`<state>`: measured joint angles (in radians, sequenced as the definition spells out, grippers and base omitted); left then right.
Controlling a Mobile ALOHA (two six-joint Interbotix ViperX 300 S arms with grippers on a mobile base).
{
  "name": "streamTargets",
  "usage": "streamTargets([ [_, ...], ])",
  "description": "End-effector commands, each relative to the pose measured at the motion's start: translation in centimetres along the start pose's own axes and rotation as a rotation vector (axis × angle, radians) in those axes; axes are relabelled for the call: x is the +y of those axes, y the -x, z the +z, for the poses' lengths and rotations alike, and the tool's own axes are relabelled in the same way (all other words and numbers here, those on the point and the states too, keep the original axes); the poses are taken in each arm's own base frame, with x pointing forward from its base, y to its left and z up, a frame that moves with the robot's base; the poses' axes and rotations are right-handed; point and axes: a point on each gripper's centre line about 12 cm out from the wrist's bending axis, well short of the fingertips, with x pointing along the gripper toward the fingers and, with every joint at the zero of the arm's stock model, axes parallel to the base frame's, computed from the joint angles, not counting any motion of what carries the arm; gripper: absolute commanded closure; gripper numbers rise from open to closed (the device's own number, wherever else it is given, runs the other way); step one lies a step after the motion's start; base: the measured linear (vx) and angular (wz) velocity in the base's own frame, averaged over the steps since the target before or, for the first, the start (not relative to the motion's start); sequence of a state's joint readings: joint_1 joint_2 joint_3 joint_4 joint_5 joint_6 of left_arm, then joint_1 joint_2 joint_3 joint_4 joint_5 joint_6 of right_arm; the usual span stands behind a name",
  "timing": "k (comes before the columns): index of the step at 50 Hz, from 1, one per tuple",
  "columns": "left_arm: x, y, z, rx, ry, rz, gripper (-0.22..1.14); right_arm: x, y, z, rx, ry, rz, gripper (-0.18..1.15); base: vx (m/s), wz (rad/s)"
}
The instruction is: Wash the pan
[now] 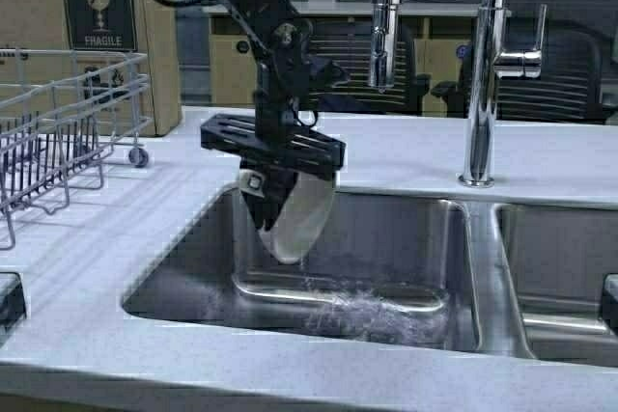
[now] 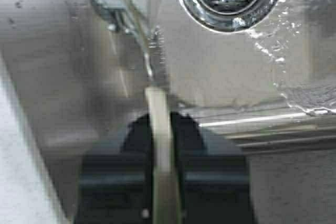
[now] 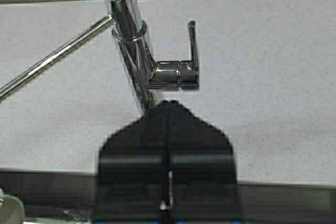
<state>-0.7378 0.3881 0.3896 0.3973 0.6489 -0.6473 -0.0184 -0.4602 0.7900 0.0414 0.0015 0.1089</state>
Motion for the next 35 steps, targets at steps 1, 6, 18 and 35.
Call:
streamTargets([
  [1,1.0,4.8,2.0,-0.107,-0.027,0.028,0.89,0.2,0.5,1.0,-0.041,-0.003,0.007,0.92,0.00,0.00],
  [6,1.4,5.1,1.9,-0.122,-0.053,0.047,0.89,0.2,0.5,1.0,-0.044,-0.006,0.007,0.92,0.00,0.00],
  [18,0.6,-1.9,-0.9,0.013,-0.156,0.091,0.89,0.2,0.5,1.0,-0.048,-0.015,0.008,0.92,0.00,0.00],
  [35,7.1,6.0,2.3,-0.206,-0.187,0.213,0.89,0.2,0.5,0.8,-0.044,-0.015,0.007,0.92,0.00,0.00],
])
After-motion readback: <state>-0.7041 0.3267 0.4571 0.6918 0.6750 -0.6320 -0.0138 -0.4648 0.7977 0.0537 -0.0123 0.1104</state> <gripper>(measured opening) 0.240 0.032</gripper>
